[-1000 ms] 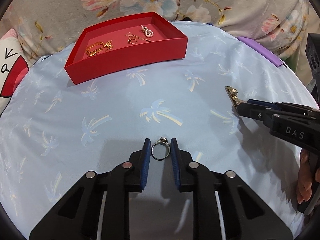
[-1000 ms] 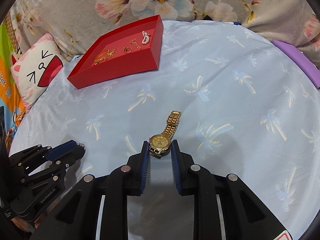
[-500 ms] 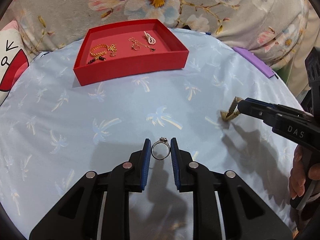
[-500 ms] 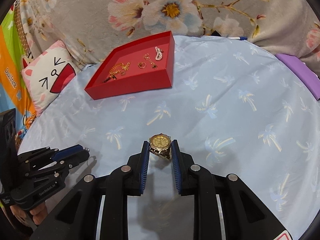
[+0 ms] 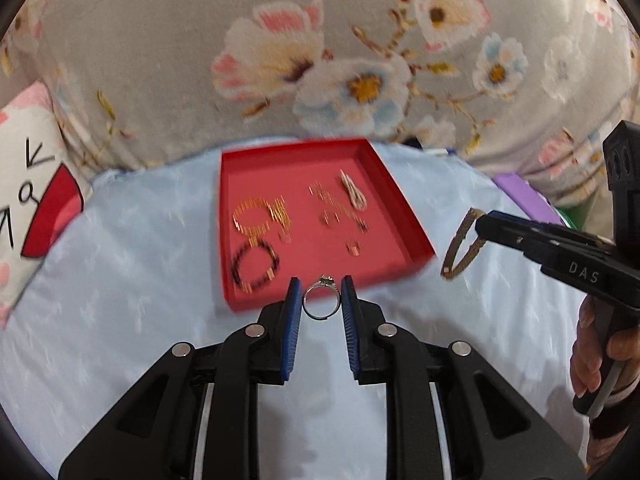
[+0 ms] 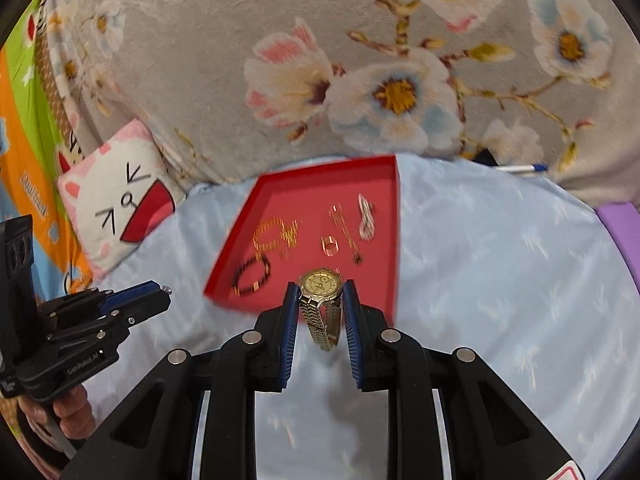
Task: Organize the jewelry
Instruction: 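Carry watch and ring into the red box and open both tools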
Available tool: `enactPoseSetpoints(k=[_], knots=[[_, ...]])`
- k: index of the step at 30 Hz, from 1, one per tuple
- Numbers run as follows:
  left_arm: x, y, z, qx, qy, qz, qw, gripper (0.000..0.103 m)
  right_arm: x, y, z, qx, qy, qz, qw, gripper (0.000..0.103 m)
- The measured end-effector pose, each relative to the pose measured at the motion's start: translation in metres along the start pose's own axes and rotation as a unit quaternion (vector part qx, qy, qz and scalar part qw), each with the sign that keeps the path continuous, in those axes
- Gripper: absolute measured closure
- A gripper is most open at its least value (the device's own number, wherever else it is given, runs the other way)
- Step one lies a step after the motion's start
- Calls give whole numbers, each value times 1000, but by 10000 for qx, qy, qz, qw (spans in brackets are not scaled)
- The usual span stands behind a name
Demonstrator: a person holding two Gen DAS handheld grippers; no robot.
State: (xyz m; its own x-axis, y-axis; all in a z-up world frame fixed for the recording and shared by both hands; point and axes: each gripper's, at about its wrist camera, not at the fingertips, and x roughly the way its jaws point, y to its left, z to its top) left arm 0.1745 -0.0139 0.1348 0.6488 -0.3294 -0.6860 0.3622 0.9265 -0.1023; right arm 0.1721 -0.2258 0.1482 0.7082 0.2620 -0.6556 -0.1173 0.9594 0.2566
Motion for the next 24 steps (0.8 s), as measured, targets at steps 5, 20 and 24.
enactPoseSetpoints(k=[5, 20, 24], knots=[[52, 20, 67, -73, 46, 129, 9999, 84, 66, 0, 57, 148, 164, 18, 9998, 82], [227, 85, 126, -167, 609, 1068, 9923, 84, 218, 9, 121, -93, 489, -186, 9986, 82], [233, 87, 113, -61, 791, 1062, 9912, 83, 229, 8, 105, -197, 918, -210, 9954, 82]])
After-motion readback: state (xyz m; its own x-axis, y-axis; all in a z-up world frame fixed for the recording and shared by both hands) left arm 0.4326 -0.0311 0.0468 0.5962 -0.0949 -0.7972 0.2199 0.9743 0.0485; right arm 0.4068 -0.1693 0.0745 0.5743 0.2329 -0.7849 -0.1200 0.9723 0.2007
